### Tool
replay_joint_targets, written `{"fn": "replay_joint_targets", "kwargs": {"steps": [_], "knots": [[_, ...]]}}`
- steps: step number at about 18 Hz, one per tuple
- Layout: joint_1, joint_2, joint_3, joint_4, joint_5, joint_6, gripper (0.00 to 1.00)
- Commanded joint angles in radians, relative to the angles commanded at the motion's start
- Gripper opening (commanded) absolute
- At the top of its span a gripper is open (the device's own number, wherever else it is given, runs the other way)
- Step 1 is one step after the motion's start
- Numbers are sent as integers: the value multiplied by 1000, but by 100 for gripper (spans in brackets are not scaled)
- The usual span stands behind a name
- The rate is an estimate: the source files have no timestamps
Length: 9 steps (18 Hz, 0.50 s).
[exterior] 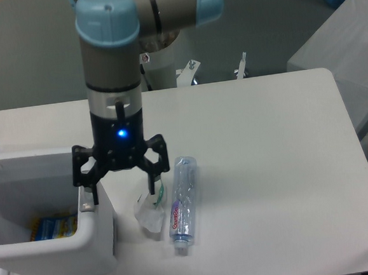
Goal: Open the trash can
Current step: 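Lift the gripper up and away from the opened trash can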
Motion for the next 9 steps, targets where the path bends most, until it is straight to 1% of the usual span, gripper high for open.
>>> {"fn": "replay_joint_targets", "kwargs": {"steps": [2,5,6,9], "knots": [[38,5,2,-8,3,107,100],[92,17,-15,-18,34,274,100],[114,18,-21,-31,35,327,100],[157,25,-21,-142,54,536,100]]}}
